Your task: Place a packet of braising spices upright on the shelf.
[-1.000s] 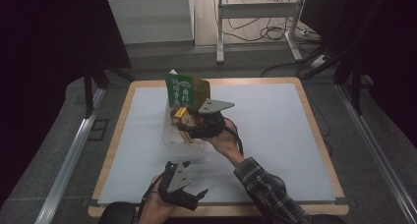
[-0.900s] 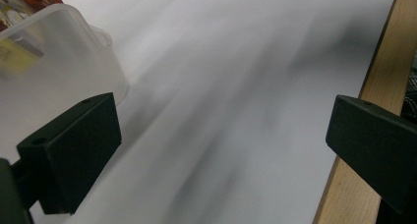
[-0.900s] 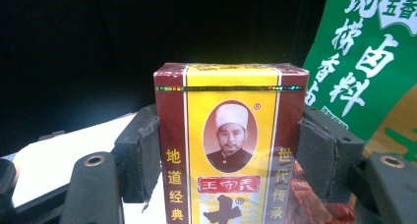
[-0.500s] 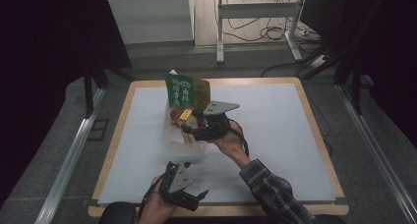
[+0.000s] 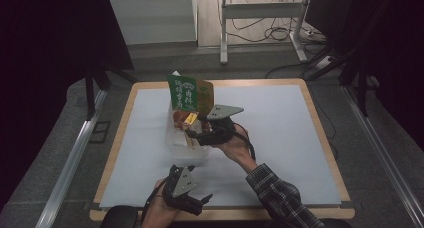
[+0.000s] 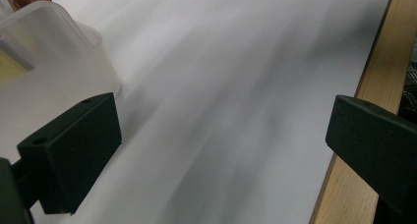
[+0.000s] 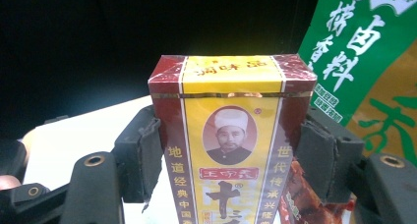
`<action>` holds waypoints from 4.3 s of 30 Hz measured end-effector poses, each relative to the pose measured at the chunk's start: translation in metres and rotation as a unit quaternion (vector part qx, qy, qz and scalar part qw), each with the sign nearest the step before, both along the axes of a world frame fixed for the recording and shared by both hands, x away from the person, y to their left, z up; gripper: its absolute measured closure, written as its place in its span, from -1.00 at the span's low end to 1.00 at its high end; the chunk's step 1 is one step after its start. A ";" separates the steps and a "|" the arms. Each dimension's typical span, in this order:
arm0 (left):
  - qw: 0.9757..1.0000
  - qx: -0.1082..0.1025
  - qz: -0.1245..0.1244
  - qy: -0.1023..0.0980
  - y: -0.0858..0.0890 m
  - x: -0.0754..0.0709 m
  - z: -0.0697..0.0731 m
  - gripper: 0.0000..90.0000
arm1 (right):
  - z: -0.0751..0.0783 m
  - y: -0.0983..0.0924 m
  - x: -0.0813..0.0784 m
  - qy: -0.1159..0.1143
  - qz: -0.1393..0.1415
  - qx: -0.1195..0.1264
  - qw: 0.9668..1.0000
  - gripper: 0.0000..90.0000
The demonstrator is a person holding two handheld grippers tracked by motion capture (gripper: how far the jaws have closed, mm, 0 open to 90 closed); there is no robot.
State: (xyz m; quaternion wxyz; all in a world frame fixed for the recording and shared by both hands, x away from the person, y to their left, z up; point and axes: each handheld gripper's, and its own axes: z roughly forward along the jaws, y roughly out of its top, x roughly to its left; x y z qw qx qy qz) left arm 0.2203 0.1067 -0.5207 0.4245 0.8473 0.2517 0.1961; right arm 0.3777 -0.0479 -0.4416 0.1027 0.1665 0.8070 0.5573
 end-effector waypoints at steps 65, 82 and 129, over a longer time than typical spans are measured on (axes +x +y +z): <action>1.000 -0.002 0.008 -0.005 0.001 0.000 0.000 -1.00 | -0.032 0.014 0.010 0.028 -0.003 -0.083 0.996 -0.55; 1.000 0.001 0.006 -0.007 0.001 0.000 0.000 -1.00 | -0.012 -0.008 0.007 0.034 0.003 -0.075 0.997 -0.77; 1.000 0.002 0.008 -0.002 0.001 0.001 -0.001 -1.00 | -0.023 -0.105 -0.019 0.048 -0.067 -0.124 0.989 -1.00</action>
